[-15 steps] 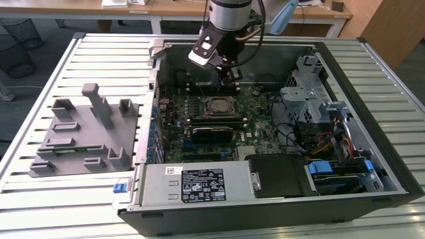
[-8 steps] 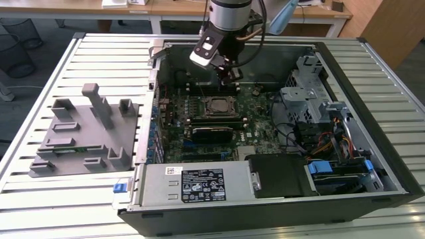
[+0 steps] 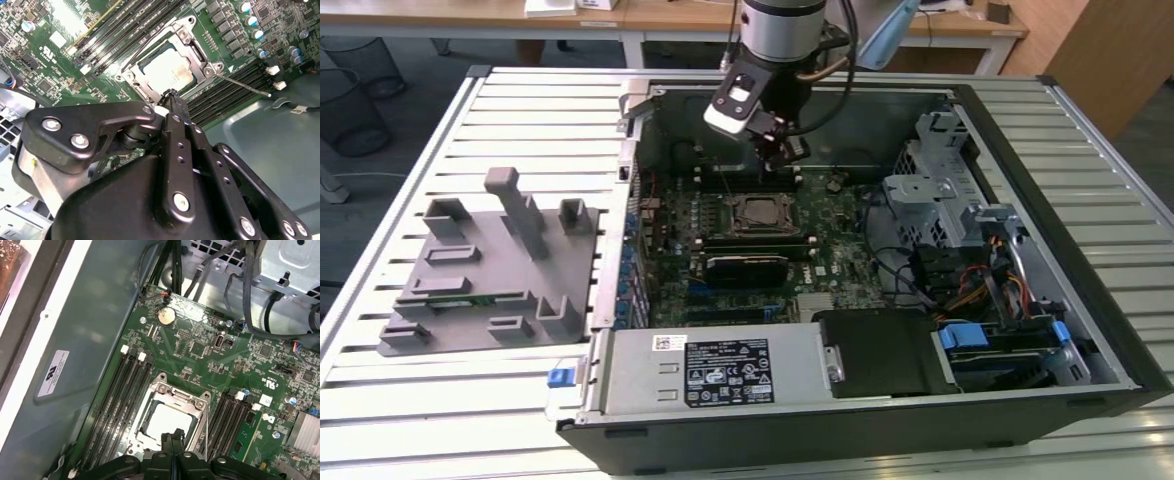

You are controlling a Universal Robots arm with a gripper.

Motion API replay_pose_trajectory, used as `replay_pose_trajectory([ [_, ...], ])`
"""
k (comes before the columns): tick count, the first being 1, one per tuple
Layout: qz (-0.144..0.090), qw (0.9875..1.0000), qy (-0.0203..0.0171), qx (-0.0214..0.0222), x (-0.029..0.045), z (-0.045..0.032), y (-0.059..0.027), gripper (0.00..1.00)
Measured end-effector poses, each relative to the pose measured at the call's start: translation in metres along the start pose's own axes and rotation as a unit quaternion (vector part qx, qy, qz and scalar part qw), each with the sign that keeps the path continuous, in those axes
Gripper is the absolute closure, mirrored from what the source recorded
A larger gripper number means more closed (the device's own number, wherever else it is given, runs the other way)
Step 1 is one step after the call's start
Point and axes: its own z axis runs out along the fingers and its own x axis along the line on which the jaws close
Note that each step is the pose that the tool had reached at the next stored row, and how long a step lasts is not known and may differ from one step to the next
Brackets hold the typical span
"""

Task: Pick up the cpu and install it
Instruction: 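Install the first cpu locking lever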

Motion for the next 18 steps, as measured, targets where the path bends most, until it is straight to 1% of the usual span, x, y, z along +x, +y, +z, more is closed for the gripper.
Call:
replay_pose_trajectory([
  [7, -0.018, 0.9998, 0.0005, 0.0001, 0.0000, 0.0000, 0.0000, 0.89],
  [12, -0.033, 0.9994, 0.0009, 0.0002, 0.0000, 0.0000, 0.0000, 0.89],
  [14, -0.049, 0.9988, 0.0014, 0.0003, 0.0000, 0.0000, 0.0000, 0.89],
  [16, -0.068, 0.9977, 0.0019, 0.0004, 0.0000, 0.0000, 0.0000, 0.89],
  [17, -0.077, 0.9970, 0.0021, 0.0004, 0.0000, 0.0000, 0.0000, 0.89],
  [18, -0.094, 0.9956, 0.0026, 0.0005, 0.0000, 0.0000, 0.0000, 0.89],
])
